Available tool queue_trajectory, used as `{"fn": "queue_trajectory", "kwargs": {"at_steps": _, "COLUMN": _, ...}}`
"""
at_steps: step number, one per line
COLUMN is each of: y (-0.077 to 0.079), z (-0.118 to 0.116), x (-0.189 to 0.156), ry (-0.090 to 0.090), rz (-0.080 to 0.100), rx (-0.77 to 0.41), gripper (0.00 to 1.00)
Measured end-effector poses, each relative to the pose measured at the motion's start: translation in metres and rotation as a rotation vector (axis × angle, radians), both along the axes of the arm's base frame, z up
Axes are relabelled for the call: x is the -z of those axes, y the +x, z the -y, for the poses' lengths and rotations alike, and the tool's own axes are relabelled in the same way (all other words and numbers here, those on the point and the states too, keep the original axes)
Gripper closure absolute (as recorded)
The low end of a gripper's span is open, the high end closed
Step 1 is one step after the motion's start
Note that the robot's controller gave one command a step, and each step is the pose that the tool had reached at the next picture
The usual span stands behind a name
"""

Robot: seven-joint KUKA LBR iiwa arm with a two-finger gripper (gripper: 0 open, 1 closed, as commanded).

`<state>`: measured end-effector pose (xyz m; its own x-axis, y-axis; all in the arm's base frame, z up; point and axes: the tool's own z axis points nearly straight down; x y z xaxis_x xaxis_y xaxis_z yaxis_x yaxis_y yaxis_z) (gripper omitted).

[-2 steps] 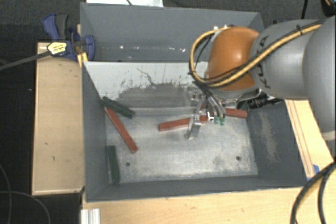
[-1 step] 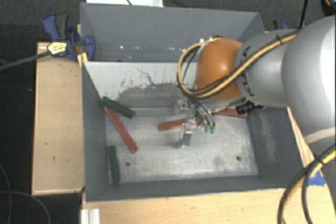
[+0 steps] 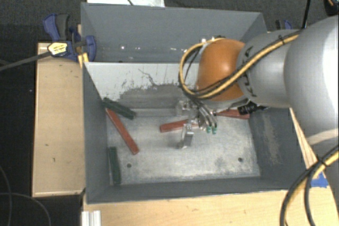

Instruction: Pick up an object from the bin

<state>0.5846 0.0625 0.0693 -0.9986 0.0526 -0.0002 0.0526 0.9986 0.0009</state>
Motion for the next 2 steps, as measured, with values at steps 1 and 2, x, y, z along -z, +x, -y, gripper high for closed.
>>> {"fn": "queue_trajectory", "kwargs": {"at_steps": 1, "y": 0.0, "z": 0.0, "x": 0.0, "ry": 0.0, "rz": 0.001, "rx": 0.002, "gripper": 1.0}}
{"fn": "queue_trajectory", "kwargs": {"at_steps": 2, "y": 0.003, "z": 0.0, "x": -0.09, "ry": 0.001, "rz": 0.01, "rx": 0.004, "gripper": 1.0}}
